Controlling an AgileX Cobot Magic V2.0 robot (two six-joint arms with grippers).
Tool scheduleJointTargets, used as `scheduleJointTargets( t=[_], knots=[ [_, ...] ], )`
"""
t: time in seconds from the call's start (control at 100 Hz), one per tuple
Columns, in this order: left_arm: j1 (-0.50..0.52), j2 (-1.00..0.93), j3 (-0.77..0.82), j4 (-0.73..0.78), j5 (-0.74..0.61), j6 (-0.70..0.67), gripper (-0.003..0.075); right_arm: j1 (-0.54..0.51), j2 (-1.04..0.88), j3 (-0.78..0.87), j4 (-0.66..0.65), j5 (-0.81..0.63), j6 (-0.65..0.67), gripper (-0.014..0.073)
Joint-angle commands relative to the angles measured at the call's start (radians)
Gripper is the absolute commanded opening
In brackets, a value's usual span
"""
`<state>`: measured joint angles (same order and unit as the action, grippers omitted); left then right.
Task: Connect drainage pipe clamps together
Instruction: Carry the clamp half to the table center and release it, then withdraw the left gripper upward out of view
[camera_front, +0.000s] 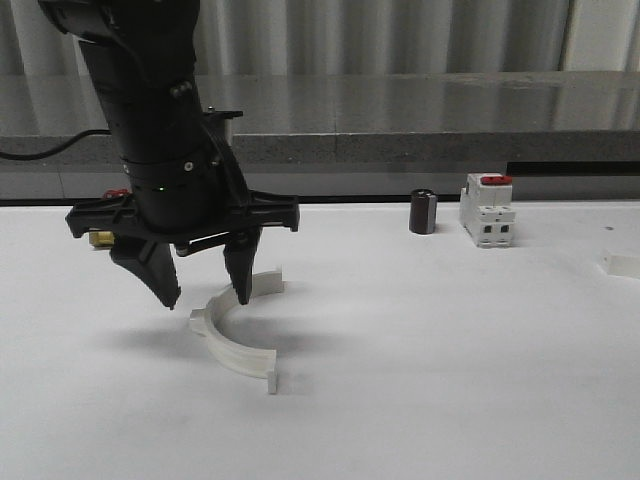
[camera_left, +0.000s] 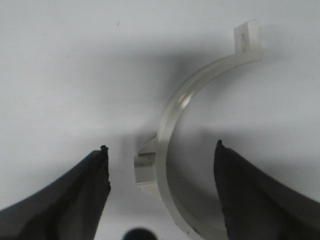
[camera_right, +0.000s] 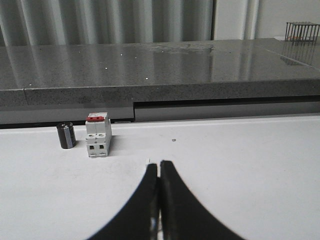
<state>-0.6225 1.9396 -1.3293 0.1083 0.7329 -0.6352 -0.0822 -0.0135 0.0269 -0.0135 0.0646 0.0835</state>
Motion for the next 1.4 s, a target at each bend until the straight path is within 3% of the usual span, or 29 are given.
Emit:
scheduleJointTargets(
  t=[0.0,0.15,0.2,0.35,0.53,0.64,1.08,1.39],
  knots=[
    [-0.004,-0.090,-0.028,0.026,-0.044,0.001,0.0462,0.001,-0.016,-0.015,-0.012,-0.079,-0.006,-0.0067],
    [-0.004,-0.192,-0.025,0.123,-0.055,0.001,0.0417,0.001,-0.016,-0.015,-0.012,-0.079,-0.006,-0.0067],
    [-0.004,-0.238,-0.017,0.190,-0.055,0.001,0.0340,0.001,-0.016,-0.015,-0.012,-0.079,-0.006,-0.0067],
    [0.003,-0.406,0.044,0.293,-0.050,0.001,-0.0022,0.001,-0.016,-0.015,-0.012,-0.079,-0.006,-0.0067],
    [0.043,-0.622,0.164,0.372,-0.042,0.006,-0.0020,0.001,-0.016,-0.015,-0.012,-0.079,-0.006,-0.0067],
    [0.071,-0.755,0.247,0.364,-0.021,0.088,-0.0020,0.001,-0.016,-0.015,-0.012,-0.079,-0.006,-0.0067],
    [0.180,-1.244,0.555,0.074,0.006,0.311,-0.0019,0.001,-0.016,-0.015,-0.012,-0.079,-0.006,-0.0067],
    [0.179,-1.527,0.709,0.025,0.044,0.228,-0.0019,0.001,-0.016,-0.015,-0.012,-0.079,-0.006,-0.0067]
  ],
)
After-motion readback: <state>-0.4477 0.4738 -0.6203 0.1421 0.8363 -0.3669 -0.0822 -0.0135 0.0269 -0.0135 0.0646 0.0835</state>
